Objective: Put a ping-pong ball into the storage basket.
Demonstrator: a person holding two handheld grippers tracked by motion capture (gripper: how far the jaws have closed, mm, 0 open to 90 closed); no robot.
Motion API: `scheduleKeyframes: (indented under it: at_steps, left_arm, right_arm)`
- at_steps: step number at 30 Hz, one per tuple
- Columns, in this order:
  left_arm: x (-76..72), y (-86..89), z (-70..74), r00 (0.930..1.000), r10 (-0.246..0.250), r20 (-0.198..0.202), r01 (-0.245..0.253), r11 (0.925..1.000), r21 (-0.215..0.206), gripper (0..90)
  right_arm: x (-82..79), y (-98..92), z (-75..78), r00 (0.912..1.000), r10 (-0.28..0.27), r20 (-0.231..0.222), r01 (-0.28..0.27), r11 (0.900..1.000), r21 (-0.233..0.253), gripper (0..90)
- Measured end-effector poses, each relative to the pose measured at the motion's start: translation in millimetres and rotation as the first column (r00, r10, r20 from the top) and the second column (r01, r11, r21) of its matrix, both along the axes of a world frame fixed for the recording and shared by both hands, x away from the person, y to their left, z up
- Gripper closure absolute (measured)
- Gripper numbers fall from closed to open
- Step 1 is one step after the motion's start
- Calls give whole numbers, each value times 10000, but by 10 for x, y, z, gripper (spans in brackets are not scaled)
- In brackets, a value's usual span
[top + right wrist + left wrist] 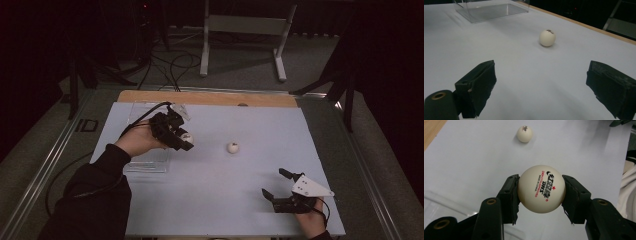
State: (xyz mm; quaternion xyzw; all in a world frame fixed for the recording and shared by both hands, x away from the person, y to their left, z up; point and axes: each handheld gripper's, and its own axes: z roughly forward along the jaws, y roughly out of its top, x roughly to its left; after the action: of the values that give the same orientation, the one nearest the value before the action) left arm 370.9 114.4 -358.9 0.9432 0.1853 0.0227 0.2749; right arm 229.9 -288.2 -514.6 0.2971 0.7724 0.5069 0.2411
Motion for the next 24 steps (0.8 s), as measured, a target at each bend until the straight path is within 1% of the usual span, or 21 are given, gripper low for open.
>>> scheduleKeyframes:
  at_steps: [2,3,4,5,7,8,10,13,17,18,20,21,23,24]
  left_arm:
    - [15,34,24,10000,42,-25,-42,10000,-12,522]
    - [21,48,33,9999,141,-19,-141,9999,-48,522]
    - [29,64,43,9999,124,-29,-124,9999,13,522]
    - [31,75,47,9998,216,17,-216,9998,-22,521]
    - [44,103,58,9995,303,-29,-303,9995,-24,522]
    - [52,118,62,9992,388,43,-388,9992,20,522]
    - [69,154,70,9990,457,1,-457,9990,4,522]
    - [96,215,67,9974,715,16,-715,9974,-9,522]
    - [121,298,46,9940,1093,14,-1093,9940,89,522]
    - [127,319,44,9925,1216,76,-1217,9925,138,521]
    - [139,362,41,9894,1451,22,-1451,9894,53,521]
    - [145,383,44,9880,1542,62,-1543,9879,137,522]
    - [154,420,40,9859,1673,37,-1674,9858,99,522]
    - [160,438,39,9826,1857,87,-1858,9825,126,522]
  right_arm:
    - [0,1,-2,10000,-7,1,7,10000,-8,88]
    - [-1,2,0,10000,-5,13,5,10000,-35,88]
    - [-2,3,1,10000,8,6,-8,10000,-10,88]
    - [-3,4,2,10000,0,14,0,10000,-21,88]
    - [-1,3,0,10000,6,8,-6,10000,-22,88]
    - [-1,2,-1,10000,-7,-1,7,10000,-5,88]
    - [0,4,-1,10000,-5,14,6,10000,-27,88]
    - [-3,4,1,10000,-12,22,12,10000,-43,88]
    - [-1,0,-1,10000,-7,-6,7,10000,-6,88]
    - [-1,1,-1,10000,-6,0,6,10000,-22,88]
    - [0,2,-2,10000,-3,4,3,10000,-38,88]
    - [0,3,-2,10000,1,1,-1,10000,-22,88]
    - [0,2,-3,10000,-5,-19,5,10000,-15,88]
    - [1,2,-3,10000,-5,-28,5,10000,-10,88]
